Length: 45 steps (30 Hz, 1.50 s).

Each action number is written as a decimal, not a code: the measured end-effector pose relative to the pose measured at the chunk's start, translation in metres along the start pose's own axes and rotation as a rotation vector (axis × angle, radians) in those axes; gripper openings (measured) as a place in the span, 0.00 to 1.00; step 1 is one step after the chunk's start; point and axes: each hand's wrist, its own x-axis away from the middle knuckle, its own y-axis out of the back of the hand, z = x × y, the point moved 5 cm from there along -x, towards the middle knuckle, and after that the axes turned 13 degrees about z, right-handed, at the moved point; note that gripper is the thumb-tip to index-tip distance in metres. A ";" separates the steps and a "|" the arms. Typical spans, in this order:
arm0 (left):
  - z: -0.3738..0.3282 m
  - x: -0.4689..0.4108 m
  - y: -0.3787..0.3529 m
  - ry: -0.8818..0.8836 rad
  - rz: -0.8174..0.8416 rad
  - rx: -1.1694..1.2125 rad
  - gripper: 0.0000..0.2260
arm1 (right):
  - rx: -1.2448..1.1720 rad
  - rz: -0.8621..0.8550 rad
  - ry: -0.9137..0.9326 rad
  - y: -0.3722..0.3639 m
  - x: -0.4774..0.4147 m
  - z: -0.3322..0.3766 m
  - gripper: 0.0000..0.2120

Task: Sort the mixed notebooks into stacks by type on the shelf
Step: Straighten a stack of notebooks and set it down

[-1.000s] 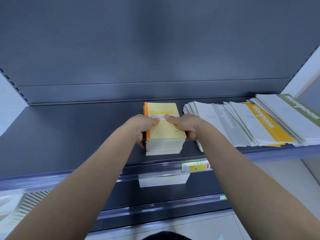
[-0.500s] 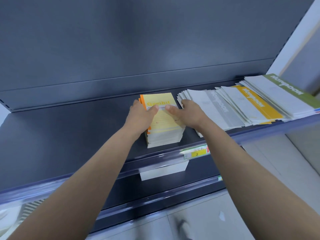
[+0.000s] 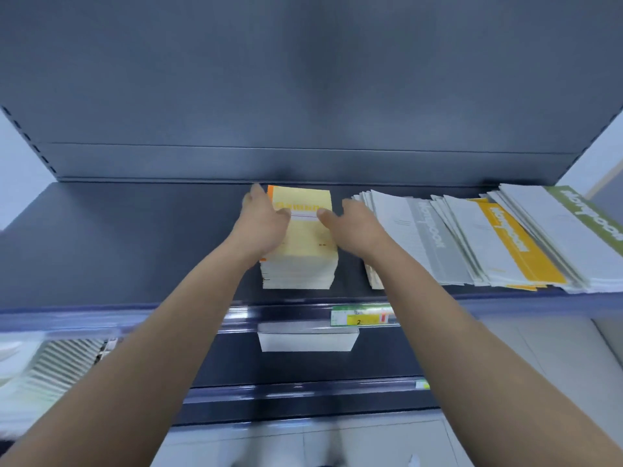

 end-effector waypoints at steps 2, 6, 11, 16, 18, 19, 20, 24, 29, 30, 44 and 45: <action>-0.032 0.018 -0.006 -0.150 -0.154 -0.104 0.26 | 0.129 -0.074 0.059 0.022 0.003 -0.004 0.14; -0.083 0.032 -0.054 -0.352 -0.186 -0.143 0.25 | 0.351 -0.197 0.045 0.068 0.015 -0.035 0.16; -0.101 0.012 -0.124 -0.295 -0.026 -0.235 0.25 | 0.486 -0.132 -0.055 0.098 0.024 -0.096 0.22; -0.080 -0.026 -0.158 -0.107 0.107 -0.351 0.24 | 0.495 0.004 -0.095 0.095 0.016 -0.138 0.28; -0.073 -0.037 -0.161 -0.049 0.115 -0.397 0.24 | 0.476 0.030 -0.096 0.093 0.012 -0.146 0.30; -0.070 -0.043 -0.163 -0.027 0.120 -0.417 0.25 | 0.468 0.041 -0.102 0.092 0.010 -0.148 0.31; -0.067 -0.047 -0.164 -0.004 0.135 -0.428 0.27 | 0.465 0.050 -0.107 0.092 0.009 -0.150 0.32; -0.062 -0.060 -0.168 0.059 0.190 -0.363 0.32 | 0.436 0.073 -0.133 0.096 0.003 -0.153 0.33; -0.054 -0.086 -0.163 0.224 0.208 -0.069 0.42 | 0.406 0.079 -0.134 0.100 0.001 -0.149 0.31; -0.043 -0.104 -0.166 0.231 0.198 0.027 0.45 | 0.402 0.086 -0.132 0.100 0.000 -0.148 0.30; -0.111 -0.063 -0.135 0.041 -0.020 0.100 0.22 | 0.059 0.064 0.297 0.146 -0.036 -0.106 0.27; -0.122 -0.057 -0.129 0.012 -0.064 0.000 0.20 | -0.034 0.076 0.356 0.151 -0.039 -0.100 0.26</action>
